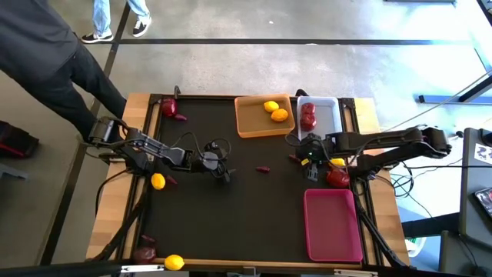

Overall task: Sort produce into baskets
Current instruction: Put the violet eggplant into the pink bin

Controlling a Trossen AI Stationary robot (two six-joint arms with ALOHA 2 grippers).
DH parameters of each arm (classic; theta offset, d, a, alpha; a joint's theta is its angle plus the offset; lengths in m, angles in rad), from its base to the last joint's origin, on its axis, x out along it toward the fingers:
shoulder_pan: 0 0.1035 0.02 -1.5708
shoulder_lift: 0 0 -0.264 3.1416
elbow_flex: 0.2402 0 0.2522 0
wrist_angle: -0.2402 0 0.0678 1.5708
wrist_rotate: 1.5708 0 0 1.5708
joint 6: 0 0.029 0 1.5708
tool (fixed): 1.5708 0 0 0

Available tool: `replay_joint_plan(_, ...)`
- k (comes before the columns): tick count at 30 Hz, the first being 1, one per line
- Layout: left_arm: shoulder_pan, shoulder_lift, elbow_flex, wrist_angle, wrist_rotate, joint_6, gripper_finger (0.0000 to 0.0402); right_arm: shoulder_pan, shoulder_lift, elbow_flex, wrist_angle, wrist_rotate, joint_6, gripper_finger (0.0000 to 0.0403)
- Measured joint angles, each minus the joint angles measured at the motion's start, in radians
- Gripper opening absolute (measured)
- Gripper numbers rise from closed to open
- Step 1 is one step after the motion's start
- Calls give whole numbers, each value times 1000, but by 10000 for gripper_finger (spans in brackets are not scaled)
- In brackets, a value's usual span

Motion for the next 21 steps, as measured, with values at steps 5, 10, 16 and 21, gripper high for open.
replay_joint_plan(5, 0, 0, 0, 0, 0, 2, 363, 0, 24, 0, 101, -36, -29, 309)
replay_joint_plan(10, -1, 0, 0, 0, 0, 2, 363, 0, 68, 0, 118, -8, -74, 309)
replay_joint_plan(16, -1, 0, 0, -1, 0, 2, 363, -1, 97, 0, -56, 18, -32, 309)
replay_joint_plan(21, -1, 0, 0, 0, 0, 6, 363, -1, 97, 0, -139, 74, 12, 309)
